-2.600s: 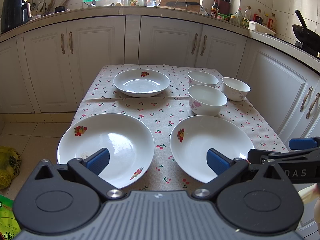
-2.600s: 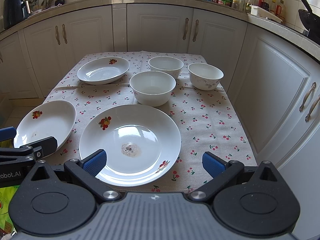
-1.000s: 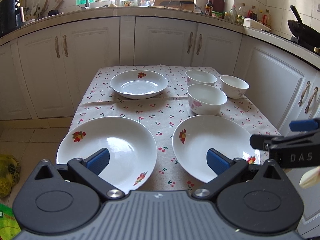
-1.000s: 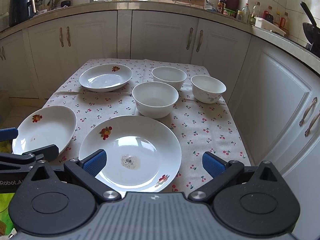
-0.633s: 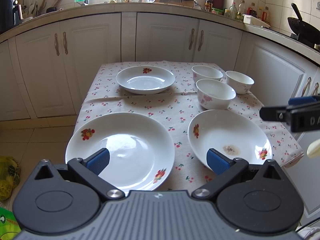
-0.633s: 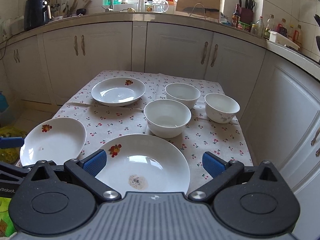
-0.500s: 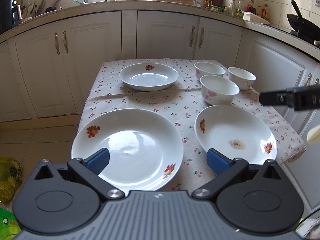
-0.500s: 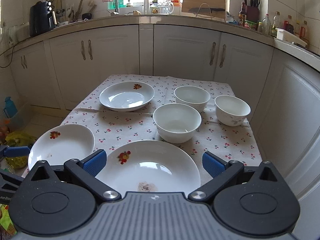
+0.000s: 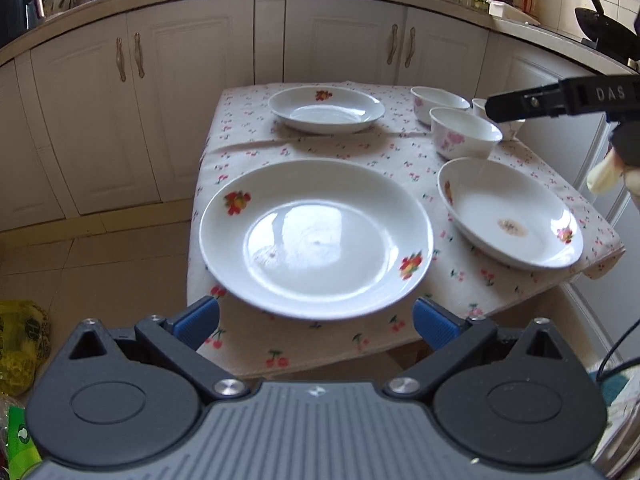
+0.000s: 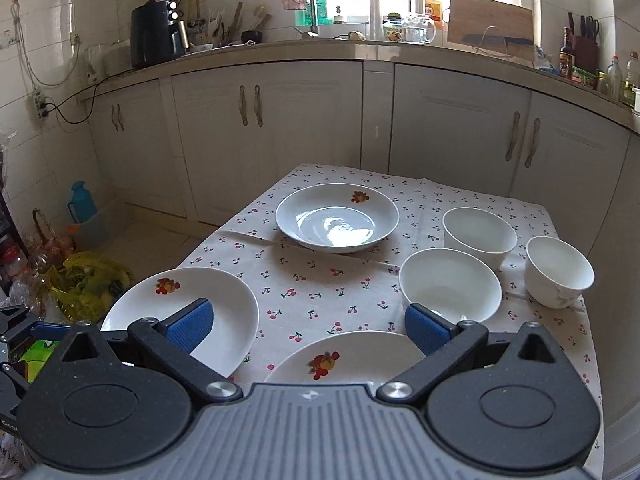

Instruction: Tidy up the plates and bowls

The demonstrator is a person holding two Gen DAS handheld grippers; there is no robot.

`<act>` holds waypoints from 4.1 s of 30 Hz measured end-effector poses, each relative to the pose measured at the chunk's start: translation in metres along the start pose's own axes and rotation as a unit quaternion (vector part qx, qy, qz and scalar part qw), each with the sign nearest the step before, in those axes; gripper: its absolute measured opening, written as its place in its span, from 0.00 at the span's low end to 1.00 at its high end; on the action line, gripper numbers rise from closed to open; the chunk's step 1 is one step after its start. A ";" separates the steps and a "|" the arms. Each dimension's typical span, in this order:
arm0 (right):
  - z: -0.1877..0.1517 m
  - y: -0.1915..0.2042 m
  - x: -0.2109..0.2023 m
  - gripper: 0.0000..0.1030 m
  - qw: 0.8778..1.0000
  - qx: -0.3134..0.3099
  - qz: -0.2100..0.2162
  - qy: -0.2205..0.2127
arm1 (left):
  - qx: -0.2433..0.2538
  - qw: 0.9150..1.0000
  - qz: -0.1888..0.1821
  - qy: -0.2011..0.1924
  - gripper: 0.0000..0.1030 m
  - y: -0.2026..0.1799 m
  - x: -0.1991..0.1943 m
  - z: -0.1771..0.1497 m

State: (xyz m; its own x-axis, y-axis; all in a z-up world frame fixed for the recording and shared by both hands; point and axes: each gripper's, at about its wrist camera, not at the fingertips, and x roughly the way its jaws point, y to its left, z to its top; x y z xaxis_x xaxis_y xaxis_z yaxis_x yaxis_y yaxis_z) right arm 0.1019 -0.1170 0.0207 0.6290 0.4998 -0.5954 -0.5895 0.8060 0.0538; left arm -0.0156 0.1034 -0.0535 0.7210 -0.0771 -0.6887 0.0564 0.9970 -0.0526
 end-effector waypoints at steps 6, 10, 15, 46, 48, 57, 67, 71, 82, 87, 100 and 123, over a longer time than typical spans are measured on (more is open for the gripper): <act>0.005 0.012 0.019 1.00 0.999 -0.001 0.026 0.031 | 0.001 1.000 -0.024 0.005 0.99 0.014 0.013 -0.005; 0.008 0.015 0.027 1.00 0.999 -0.004 0.025 0.040 | 0.017 0.999 -0.032 0.008 0.99 0.019 0.023 -0.004; 0.010 0.016 0.039 1.00 0.998 -0.001 0.024 0.052 | 0.053 0.998 -0.036 0.019 0.99 0.020 0.038 -0.003; 0.015 0.026 0.085 1.00 0.991 -0.027 0.068 0.111 | 0.069 0.996 -0.054 0.010 1.00 0.025 0.054 -0.002; 0.016 0.027 0.091 1.00 0.988 -0.032 0.086 0.123 | 0.078 0.995 -0.059 0.010 0.99 0.025 0.054 -0.001; 0.028 0.030 0.126 1.00 0.976 -0.052 0.130 0.164 | 0.093 0.992 -0.087 0.010 0.99 0.031 0.057 0.004; 0.030 0.030 0.165 0.91 0.959 -0.041 0.174 0.219 | 0.106 0.990 -0.094 0.020 0.99 0.035 0.063 0.007; 0.029 0.027 0.173 0.91 0.955 -0.027 0.186 0.229 | 0.107 0.989 -0.096 0.021 1.00 0.036 0.065 0.008; 0.030 0.031 0.180 0.83 0.947 -0.027 0.214 0.237 | 0.112 0.988 -0.104 0.020 0.99 0.036 0.066 0.008; 0.030 0.031 0.180 0.83 0.947 -0.028 0.215 0.236 | 0.114 0.988 -0.103 0.022 0.99 0.036 0.066 0.009; 0.045 0.015 0.171 0.83 0.960 -0.018 0.191 0.206 | 0.131 0.985 -0.111 0.011 0.99 0.034 0.077 0.034; 0.050 -0.020 0.200 0.83 0.969 0.013 0.145 0.197 | 0.137 0.982 -0.127 0.018 0.99 0.027 0.119 0.059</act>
State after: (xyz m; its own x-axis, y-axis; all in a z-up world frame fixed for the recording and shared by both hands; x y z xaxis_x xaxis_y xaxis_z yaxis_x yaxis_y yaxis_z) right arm 0.2648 -0.0169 -0.0592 0.1923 0.5512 -0.8119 -0.6965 0.6595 0.2827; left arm 0.1122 0.1207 -0.0941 0.6358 -0.3176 -0.7035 0.4180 0.9079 -0.0321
